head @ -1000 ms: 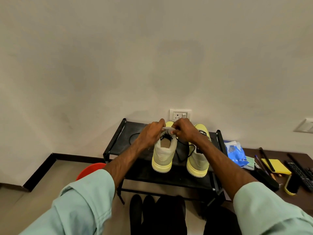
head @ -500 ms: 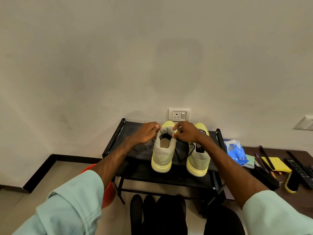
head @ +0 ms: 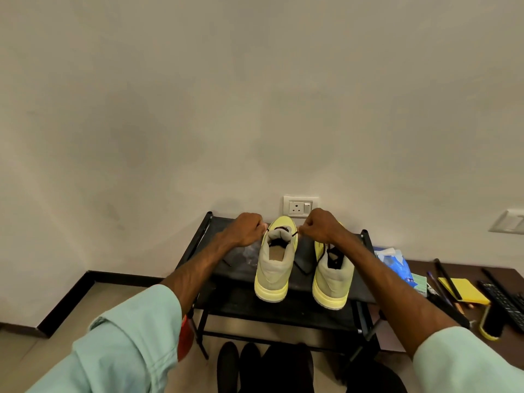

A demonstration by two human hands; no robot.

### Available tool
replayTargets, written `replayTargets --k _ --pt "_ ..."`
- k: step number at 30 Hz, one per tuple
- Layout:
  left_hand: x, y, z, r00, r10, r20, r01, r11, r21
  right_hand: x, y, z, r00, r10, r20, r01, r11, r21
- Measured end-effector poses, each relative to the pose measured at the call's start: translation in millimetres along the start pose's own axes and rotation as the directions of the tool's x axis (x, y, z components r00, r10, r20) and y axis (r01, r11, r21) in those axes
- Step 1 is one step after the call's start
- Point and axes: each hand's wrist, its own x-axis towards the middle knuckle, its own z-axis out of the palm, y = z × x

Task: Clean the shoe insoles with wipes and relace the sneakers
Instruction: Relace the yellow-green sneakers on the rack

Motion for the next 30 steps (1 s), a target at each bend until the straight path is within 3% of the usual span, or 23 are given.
replayTargets --k 8,15,20,24,30 --pt "0.7 31.5 -56.5 0.990 0.057 -0.126 -0.049 0.997 0.063 -6.7 -22.4 -48.2 0.995 -0.096 -0.039 0.097 0.995 0.030" --pt "11.5 87.5 -111.5 0.965 -0.030 -0.260 -0.027 0.976 -0.215 -18.8 -53.4 -99.8 0.977 -0.128 -0.172 0.151 0.980 0.130" --pt "23.0 125.7 -137.2 0.942 -0.067 -0.329 -0.133 0.826 -0.548 -21.9 -78.7 -128.2 0.950 -0.121 -0.289 0.191 0.955 0.227" --pt "28.1 146.0 -150.0 0.912 -0.031 -0.408 -0.250 0.746 -0.617 -22.7 -88.3 -145.2 0.929 -0.109 -0.353 0.238 0.907 0.347" --pt "36.2 162.0 -161.4 0.891 0.002 -0.455 -0.299 0.755 -0.584 -25.7 -91.0 -153.6 0.901 -0.075 -0.427 0.301 0.817 0.492"
